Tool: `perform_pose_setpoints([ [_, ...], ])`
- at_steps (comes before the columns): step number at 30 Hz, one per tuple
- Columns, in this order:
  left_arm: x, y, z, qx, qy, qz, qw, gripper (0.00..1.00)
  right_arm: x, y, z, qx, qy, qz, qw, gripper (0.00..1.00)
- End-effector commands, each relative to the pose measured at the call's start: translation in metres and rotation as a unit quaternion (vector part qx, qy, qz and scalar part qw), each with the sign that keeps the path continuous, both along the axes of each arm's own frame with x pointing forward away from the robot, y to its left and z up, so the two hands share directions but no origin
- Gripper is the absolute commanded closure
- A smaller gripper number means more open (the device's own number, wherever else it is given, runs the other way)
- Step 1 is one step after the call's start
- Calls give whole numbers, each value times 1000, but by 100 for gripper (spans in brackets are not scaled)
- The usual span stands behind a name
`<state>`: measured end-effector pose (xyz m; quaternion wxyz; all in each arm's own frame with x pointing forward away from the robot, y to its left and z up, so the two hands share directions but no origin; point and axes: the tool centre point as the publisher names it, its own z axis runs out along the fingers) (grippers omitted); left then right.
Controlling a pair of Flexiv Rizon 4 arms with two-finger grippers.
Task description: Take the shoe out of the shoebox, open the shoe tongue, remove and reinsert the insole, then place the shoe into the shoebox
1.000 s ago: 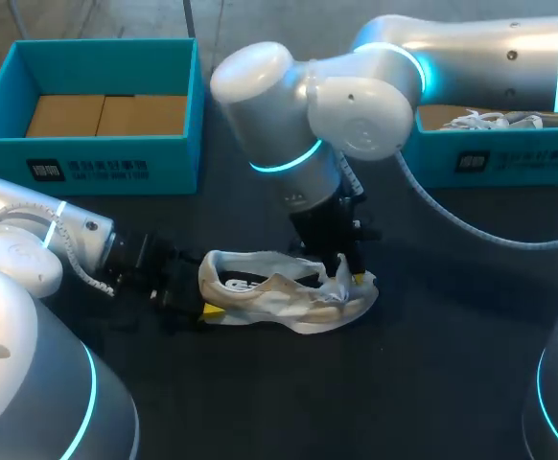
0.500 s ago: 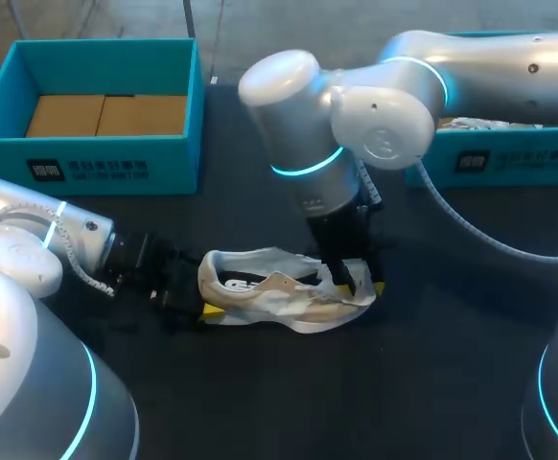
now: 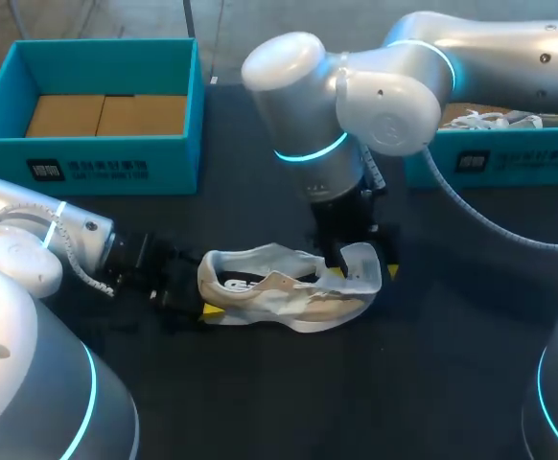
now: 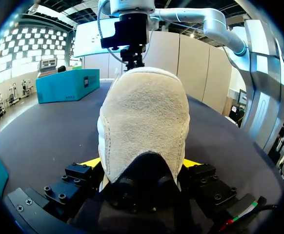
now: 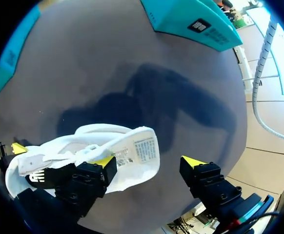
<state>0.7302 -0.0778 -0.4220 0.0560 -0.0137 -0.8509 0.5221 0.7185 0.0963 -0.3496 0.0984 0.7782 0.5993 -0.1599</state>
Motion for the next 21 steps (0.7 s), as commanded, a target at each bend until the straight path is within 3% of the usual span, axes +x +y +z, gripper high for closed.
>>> perform_pose_setpoints([
  [1, 0, 0, -1, 0, 0, 0, 1000, 100, -3, 7, 17, -15, -42, -55, 997, 9],
  [15, 0, 0, -1, 0, 0, 0, 1000, 100, 25, 25, 71, -40, -112, 56, 991, 8],
  [21, 0, 0, -1, 0, 0, 0, 1000, 100, 37, 43, 92, -23, -130, 164, 978, 4],
])
